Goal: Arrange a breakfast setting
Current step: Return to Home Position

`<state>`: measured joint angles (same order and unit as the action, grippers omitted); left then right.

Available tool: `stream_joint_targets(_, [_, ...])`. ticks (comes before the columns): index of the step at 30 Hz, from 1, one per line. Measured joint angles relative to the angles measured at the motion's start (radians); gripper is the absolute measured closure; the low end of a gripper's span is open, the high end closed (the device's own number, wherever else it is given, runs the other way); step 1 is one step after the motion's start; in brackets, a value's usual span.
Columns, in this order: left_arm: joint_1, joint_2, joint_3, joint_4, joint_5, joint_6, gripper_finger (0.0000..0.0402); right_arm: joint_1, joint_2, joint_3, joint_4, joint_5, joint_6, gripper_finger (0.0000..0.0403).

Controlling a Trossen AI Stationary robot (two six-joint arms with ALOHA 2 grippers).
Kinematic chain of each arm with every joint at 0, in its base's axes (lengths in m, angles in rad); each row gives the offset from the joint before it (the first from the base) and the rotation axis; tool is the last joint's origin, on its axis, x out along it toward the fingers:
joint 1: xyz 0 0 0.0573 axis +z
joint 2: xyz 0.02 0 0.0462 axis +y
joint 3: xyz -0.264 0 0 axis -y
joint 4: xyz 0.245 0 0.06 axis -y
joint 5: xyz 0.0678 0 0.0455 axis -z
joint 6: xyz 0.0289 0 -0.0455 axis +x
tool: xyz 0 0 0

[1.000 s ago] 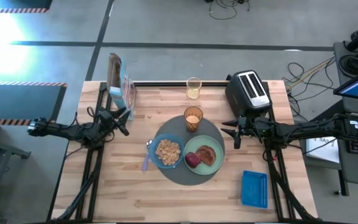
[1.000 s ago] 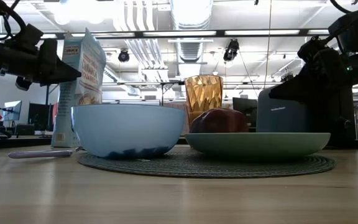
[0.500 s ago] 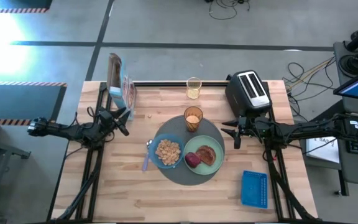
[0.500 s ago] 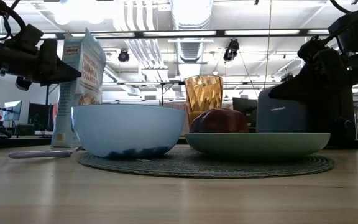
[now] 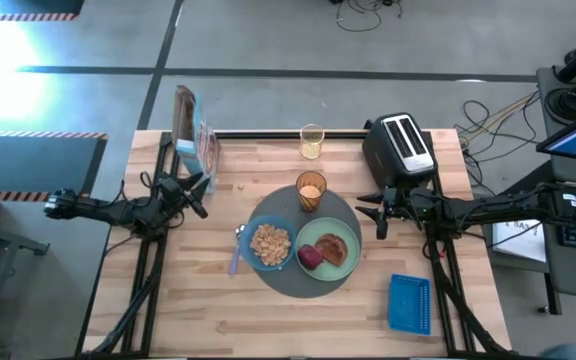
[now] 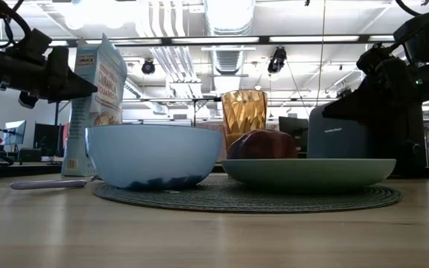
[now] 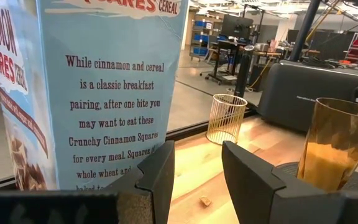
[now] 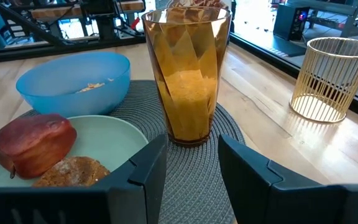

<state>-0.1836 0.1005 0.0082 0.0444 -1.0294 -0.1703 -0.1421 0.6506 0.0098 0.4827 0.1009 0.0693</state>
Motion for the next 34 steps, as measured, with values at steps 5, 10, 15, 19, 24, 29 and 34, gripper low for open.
stream_joint_targets(5, [0.0,0.0,0.008,-0.005,0.002,0.0,0.0283,0.0,0.0,0.0,0.0,0.0,0.0,0.0268])
stream_joint_targets(10, [0.0,0.0,0.026,-0.002,0.002,0.0,0.0283,0.0,0.0,0.0,0.0,0.0,0.0,0.0268])
stream_joint_targets(15, [0.0,0.0,0.026,-0.002,0.002,0.0,0.0283,0.0,0.0,0.0,0.0,0.0,0.0,0.0268])
stream_joint_targets(19, [0.0,0.0,0.027,-0.002,0.002,0.0,0.0283,0.0,0.0,0.0,0.0,0.0,-0.001,0.0268])
stream_joint_targets(24, [0.0,0.0,0.027,-0.001,0.001,0.0,0.0283,0.0,0.0,0.0,0.0,0.0,-0.001,0.0268])
stream_joint_targets(29, [0.0,0.0,0.029,-0.001,0.001,0.0,0.0283,0.0,0.0,0.0,0.0,0.0,-0.001,0.0268])
stream_joint_targets(34, [0.0,0.0,0.029,-0.001,0.001,0.0,0.0283,0.0,0.0,0.0,0.0,0.0,-0.001,0.0268])
